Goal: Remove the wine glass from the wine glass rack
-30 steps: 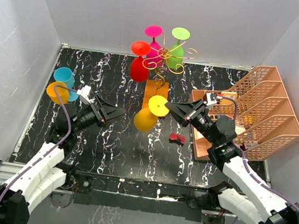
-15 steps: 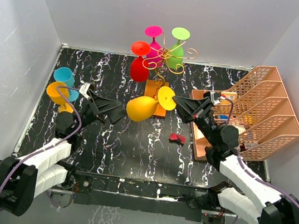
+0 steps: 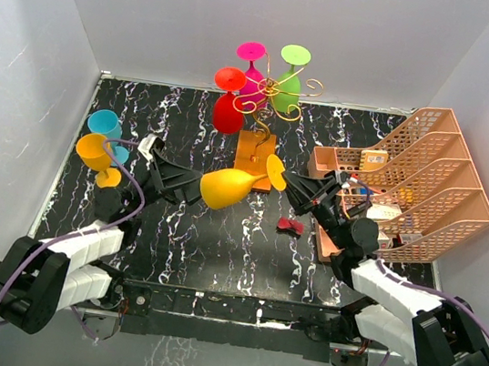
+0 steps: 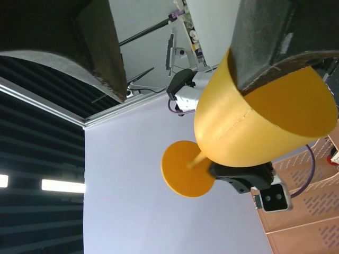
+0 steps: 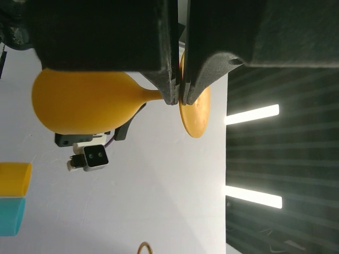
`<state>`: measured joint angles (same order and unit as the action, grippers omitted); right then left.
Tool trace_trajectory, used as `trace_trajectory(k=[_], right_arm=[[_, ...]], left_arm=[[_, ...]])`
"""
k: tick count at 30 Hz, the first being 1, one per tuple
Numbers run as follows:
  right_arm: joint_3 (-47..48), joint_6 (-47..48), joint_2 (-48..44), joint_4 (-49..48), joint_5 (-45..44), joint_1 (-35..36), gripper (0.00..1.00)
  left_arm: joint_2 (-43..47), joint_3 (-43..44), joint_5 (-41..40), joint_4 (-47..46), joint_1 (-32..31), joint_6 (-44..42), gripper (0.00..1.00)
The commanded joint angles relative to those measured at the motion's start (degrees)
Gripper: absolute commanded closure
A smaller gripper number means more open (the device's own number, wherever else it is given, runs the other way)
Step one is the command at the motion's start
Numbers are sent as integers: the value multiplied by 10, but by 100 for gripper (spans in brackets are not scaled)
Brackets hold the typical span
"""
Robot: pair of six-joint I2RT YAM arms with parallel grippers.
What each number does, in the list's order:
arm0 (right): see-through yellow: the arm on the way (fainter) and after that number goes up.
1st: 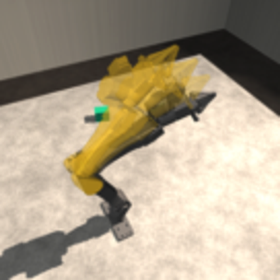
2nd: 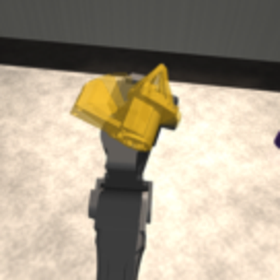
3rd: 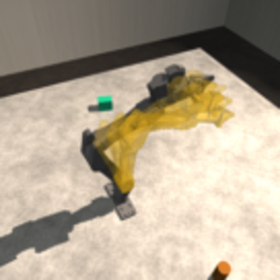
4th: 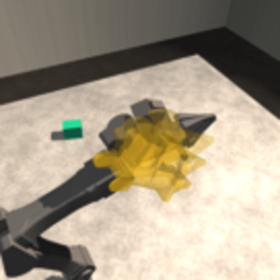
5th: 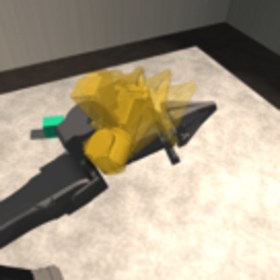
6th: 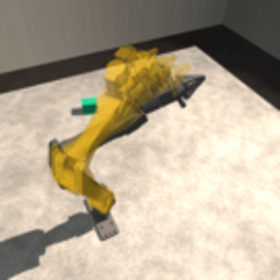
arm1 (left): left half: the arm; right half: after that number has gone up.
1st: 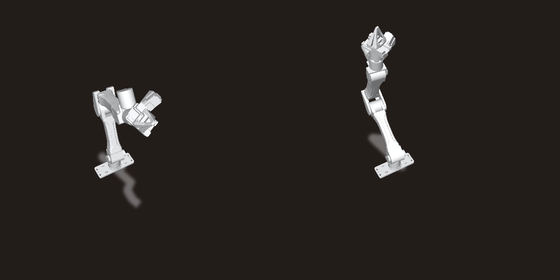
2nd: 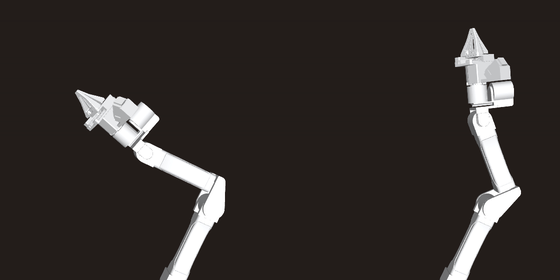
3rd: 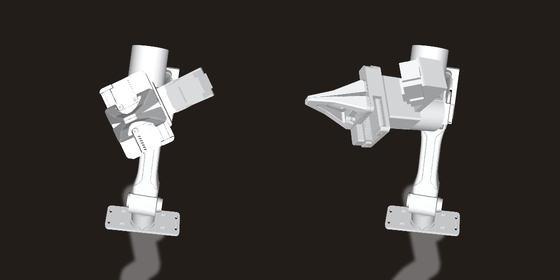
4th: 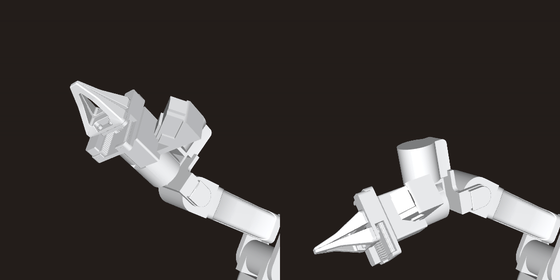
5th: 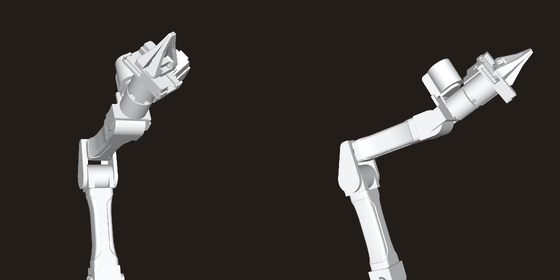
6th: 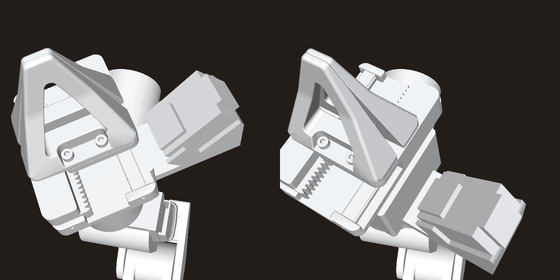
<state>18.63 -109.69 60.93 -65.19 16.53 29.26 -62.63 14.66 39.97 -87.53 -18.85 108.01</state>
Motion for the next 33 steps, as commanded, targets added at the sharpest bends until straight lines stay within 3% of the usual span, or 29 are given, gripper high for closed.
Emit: trace_trajectory(k=[1, 7, 9, 15, 19, 22, 25, 29, 33], right_arm=[[-34, 17, -27, -5, -12, 2, 92], [-58, 85, -67, 79, -9, 2, 92], [-64, 106, -86, 117, -13, 2, 91], [-74, 167, -134, 205, -24, -2, 82], [-51, 269, -160, 313, -30, -8, 68], [-6, 383, -176, 486, -70, -10, 48], [42, 482, -178, 609, -129, -11, 33], [72, 546, -180, 721, -219, -12, 21], [102, 589, -186, 765, -282, -12, 7]], left_arm=[[-3, 10, -13, -61, -9, 17, 36], [9, 15, -18, -20, -20, -5, 49], [23, 17, -15, 18, -21, -23, 58], [106, 36, -16, 237, -24, -112, 87], [155, 54, -21, 373, -24, -174, 96], [176, 84, -13, 525, -24, -241, 100], [193, 135, -28, 749, -25, -347, 100], [194, 246, -184, 1101, -24, -510, 100], [178, 319, -356, 1328, -24, -548, 100]])
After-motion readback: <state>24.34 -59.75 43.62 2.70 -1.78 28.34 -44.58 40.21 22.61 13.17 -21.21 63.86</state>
